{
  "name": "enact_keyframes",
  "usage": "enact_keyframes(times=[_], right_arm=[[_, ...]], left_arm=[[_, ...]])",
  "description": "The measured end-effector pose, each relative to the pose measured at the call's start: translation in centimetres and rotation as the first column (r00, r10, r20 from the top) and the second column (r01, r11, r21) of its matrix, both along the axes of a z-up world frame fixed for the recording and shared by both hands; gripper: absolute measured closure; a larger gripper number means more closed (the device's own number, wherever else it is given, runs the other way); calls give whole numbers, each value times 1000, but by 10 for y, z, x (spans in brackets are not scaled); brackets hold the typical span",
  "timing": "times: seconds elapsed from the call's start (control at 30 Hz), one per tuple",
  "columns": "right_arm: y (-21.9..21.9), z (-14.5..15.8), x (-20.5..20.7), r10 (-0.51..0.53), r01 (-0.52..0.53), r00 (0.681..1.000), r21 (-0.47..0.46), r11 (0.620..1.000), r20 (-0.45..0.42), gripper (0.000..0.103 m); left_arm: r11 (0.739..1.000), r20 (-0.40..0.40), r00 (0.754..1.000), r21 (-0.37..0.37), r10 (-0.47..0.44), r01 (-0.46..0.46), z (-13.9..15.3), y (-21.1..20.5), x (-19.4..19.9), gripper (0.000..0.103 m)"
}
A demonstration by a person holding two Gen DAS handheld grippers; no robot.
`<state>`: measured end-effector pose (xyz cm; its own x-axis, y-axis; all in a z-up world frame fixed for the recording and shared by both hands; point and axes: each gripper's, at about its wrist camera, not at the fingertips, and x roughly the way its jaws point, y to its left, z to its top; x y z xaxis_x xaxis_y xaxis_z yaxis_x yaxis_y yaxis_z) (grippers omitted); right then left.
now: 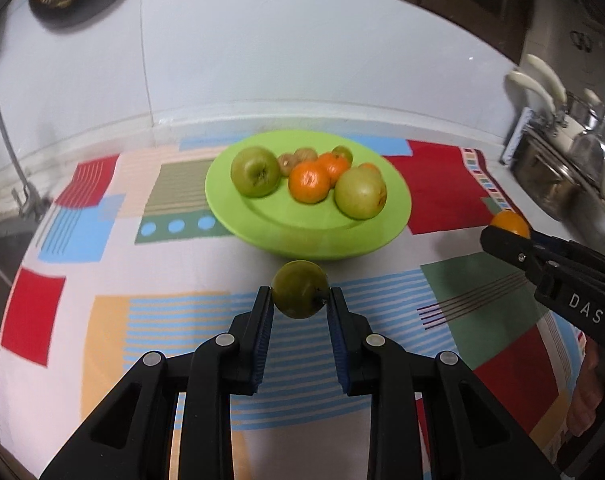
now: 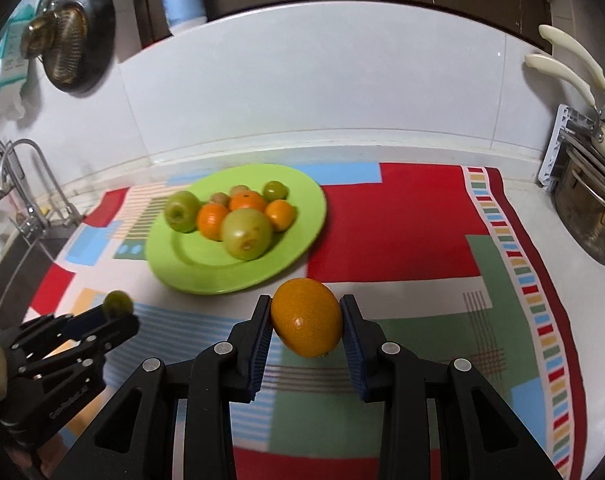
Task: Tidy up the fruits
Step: 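Carry the persimmon with left tool while right tool carries the orange over the plate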
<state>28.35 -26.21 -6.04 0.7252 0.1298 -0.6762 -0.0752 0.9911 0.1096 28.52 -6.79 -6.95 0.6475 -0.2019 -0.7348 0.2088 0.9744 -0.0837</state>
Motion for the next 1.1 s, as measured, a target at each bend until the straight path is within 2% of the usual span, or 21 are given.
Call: enact_keyframes(times=[0.27, 0.5, 0.83, 1.1], right_arm=[[19, 19, -4, -3, 3, 999, 15, 1000, 39, 68], [29, 38, 19, 19, -18, 997, -4, 1000, 70, 68], [34, 42, 80, 48, -48, 996, -6, 999, 76, 68], [40, 20, 147, 87, -88, 996, 28, 996, 32, 68]], left_arm=[[999, 37, 998, 7, -48, 48, 16, 10, 9, 75], [997, 77, 994, 13, -73, 72, 32, 11, 35, 75], [994, 117, 988, 42, -105, 100, 39, 8, 98, 75], [991, 110, 986, 67, -124, 117, 24, 10, 145, 75]])
